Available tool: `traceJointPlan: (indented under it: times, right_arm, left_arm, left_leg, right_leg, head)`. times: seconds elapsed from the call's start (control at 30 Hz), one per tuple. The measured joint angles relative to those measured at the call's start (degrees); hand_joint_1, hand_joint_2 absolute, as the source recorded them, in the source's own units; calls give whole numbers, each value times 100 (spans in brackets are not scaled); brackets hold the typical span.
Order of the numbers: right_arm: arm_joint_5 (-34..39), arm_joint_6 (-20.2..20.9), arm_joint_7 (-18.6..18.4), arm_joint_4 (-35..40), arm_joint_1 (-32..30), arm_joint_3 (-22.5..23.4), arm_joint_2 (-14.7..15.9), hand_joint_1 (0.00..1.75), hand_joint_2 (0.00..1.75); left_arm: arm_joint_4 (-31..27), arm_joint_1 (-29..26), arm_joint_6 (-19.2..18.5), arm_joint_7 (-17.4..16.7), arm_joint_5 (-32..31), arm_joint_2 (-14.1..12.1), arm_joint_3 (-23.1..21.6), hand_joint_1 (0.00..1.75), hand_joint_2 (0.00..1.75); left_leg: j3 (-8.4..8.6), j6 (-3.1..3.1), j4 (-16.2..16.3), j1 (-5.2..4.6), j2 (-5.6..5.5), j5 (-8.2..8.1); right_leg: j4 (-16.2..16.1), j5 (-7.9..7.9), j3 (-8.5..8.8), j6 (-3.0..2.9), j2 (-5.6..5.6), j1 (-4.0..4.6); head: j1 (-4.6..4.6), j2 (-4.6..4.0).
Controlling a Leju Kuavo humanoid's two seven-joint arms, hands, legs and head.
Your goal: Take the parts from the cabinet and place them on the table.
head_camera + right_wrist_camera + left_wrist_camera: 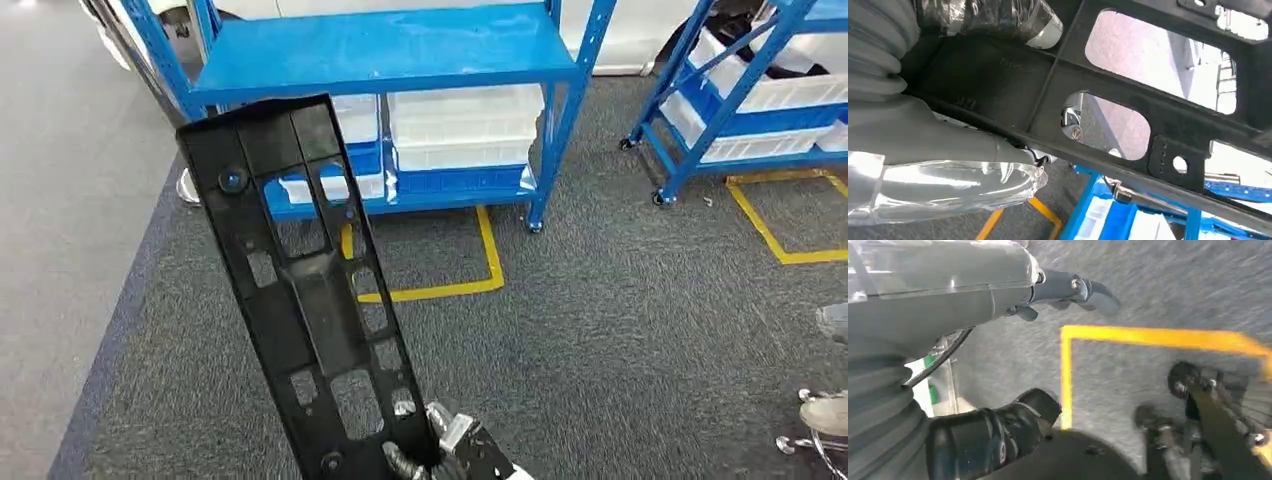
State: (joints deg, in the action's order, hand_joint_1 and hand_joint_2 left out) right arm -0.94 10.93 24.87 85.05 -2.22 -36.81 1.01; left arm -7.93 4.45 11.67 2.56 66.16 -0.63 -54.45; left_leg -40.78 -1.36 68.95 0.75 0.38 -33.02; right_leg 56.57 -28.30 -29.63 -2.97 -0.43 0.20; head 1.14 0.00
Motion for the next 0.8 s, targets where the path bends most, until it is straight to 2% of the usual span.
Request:
traceJointPlan:
  times: [0.03, 0.07, 0.1, 0.13, 0.17, 0.2, 0.23, 0.27, 0.33, 0.37, 0.4, 0.43, 0.5, 0.53, 0.57, 0.6, 0.63, 0.67, 0.7, 0.73, 0.77, 0.8]
  right_arm:
    - [-2, 0, 0, 0, 0, -2, 2, 175, 175]
    - [-2, 0, 0, 0, -1, -7, 2, 175, 175]
    - [-7, -2, 0, 0, -2, -13, 2, 175, 175]
    - [-11, -4, 0, 0, -2, -18, 2, 175, 175]
    - [-13, -4, 0, 0, -3, -20, 2, 175, 175]
    - [-13, -7, 2, 4, -1, -22, 2, 175, 175]
    - [-15, -9, 0, 22, -10, -22, 2, 175, 175]
    - [-26, -13, 4, 35, -10, -22, 2, 175, 175]
    - [-39, -37, 7, 33, -9, -28, 2, 175, 175]
    - [-63, -53, 7, 33, -18, -35, 4, 175, 175]
    - [-77, -70, 11, 33, -19, -37, 11, 175, 175]
    - [-100, -77, 20, 37, -27, -39, 15, 175, 175]
    - [-107, -74, 24, 39, -30, -39, 26, 175, 175]
    - [-107, -74, 26, 39, -31, -41, 33, 175, 175]
    - [-114, -77, 26, 39, -34, -42, 37, 175, 175]
    - [-131, -83, 28, 39, -34, -46, 42, 175, 175]
    - [-166, -96, 35, 39, -34, -55, 46, 175, 175]
    - [-197, -109, 37, 44, -33, -66, 48, 175, 175]
    - [-258, -148, 42, 52, -32, -70, 48, 175, 175]
    - [-344, -217, 48, 77, -31, -72, 48, 175, 175]
    - [-503, -330, 61, 136, -28, -79, 48, 175, 175]
    - [-580, -394, 61, 151, -31, -87, 48, 175, 175]
  left_arm:
    - [0, 5, 0, 0, 2, 4, 0, 0, 175]
    - [0, 8, 0, 0, 2, 2, -2, 0, 175]
    - [0, 7, 2, 0, 2, 2, -2, 0, 175]
    - [0, 9, 0, 0, 2, -2, -2, 0, 175]
    - [0, 9, 2, 0, 2, -2, -2, 0, 175]
    - [0, 17, 4, 0, 0, -4, -2, 0, 175]
    - [0, 35, 4, 0, 0, -4, -2, 0, 175]
    - [0, 41, 4, 4, 0, -9, -2, 0, 175]
    - [0, 47, 7, 6, 0, -9, -4, 0, 175]
    - [0, 32, 7, 7, 2, -7, -4, 0, 175]
    - [0, 62, 7, 7, 7, -4, -4, 0, 175]
    - [0, 67, 7, 7, 7, 2, -6, 0, 175]
    - [0, 54, 7, 2, 7, 2, -7, 0, 175]
    - [0, 55, 7, 2, 7, -2, -7, 0, 175]
    - [0, 58, 7, 4, 7, -7, -7, 0, 175]
    - [0, 57, 11, 4, 7, -7, -7, 0, 175]
    - [0, 55, 7, 4, 9, -7, -7, 0, 175]
    - [0, 55, 4, 4, 9, -7, -7, 0, 175]
    - [0, 54, 4, 4, 13, -7, -7, 0, 175]
    - [0, 58, -2, 7, 17, -7, -7, 0, 175]
    - [0, 53, -2, 11, 20, 0, -7, 0, 175]
    - [0, 51, -2, 15, 22, -2, -9, 0, 175]
  left_leg:
    - [-49, -20, 453, 1, 0, -135]
    - [-26, -26, 690, 1, 0, -31]
    - [83, -30, 725, 1, 0, 203]
    - [316, -27, 536, 1, 0, 487]
    - [564, -20, 257, 0, 0, 613]
    - [1072, -9, -366, 0, -10, 547]
    - [1540, 16, -1021, -35, -14, 230]
    - [1690, 96, -1356, -45, -19, 66]
    - [1587, 180, -1285, -82, -21, 144]
    - [1528, 245, -1317, -62, -11, 248]
    - [1453, 295, -1339, -35, 32, 338]
    - [1343, 364, -1338, -43, 38, 418]
    - [1154, 406, -1333, -56, 60, 575]
    - [1073, 414, -1328, -65, 70, 656]
    - [949, 407, -1313, -73, 72, 742]
    - [823, 394, -1289, -78, 70, 823]
    - [683, 377, -1250, -79, 70, 897]
    - [563, 360, -1212, -79, 68, 956]
    - [452, 336, -1163, -77, 62, 1014]
    - [388, 305, -1105, -80, 54, 1055]
    - [332, 261, -1045, -94, 45, 1096]
    - [330, 236, -1048, -89, 49, 1159]
  right_leg:
    - [24, 94, -135, 8, -6, 8]
    - [50, 164, -260, 15, -13, 9]
    - [86, 232, -371, 25, -22, 8]
    - [131, 306, -515, 39, -25, 1]
    - [166, 354, -617, 56, -24, -8]
    - [235, 422, -728, 85, -20, -12]
    - [281, 455, -785, 124, -14, 8]
    - [295, 508, -798, 156, -30, 8]
    - [248, 645, -801, 211, -52, -18]
    - [214, 726, -835, 256, -45, -3]
    - [286, 582, -895, 287, -12, -28]
    - [464, 208, -988, 301, 12, -38]
    - [1198, -525, -1138, 330, 19, -53]
    - [1604, -717, -1199, 346, 19, -62]
    - [1937, -721, -1215, 357, 19, -74]
    - [2073, -523, -1148, 363, 20, -84]
    - [1963, -241, -963, 362, 19, -94]
    - [1674, -46, -691, 355, 19, -100]
    - [1189, -20, -294, 340, 19, -105]
    - [635, -220, 167, 316, 23, -106]
    - [-17, -503, 551, 302, 32, -63]
    - [26, -484, 472, 301, 26, -49]
  head:
    - [-5, 0]
    - [-2, 0]
    - [-4, 0]
    - [-4, 0]
    - [-7, 0]
    - [-9, 0]
    - [-4, 0]
    - [-4, 0]
    - [-6, 0]
    - [9, 0]
    - [2, 0]
    - [4, 0]
    - [0, 0]
    - [-2, 0]
    - [0, 0]
    - [-2, 0]
    - [0, 0]
    - [-2, 0]
    - [0, 0]
    - [-7, 0]
    - [-7, 0]
    - [-11, 2]
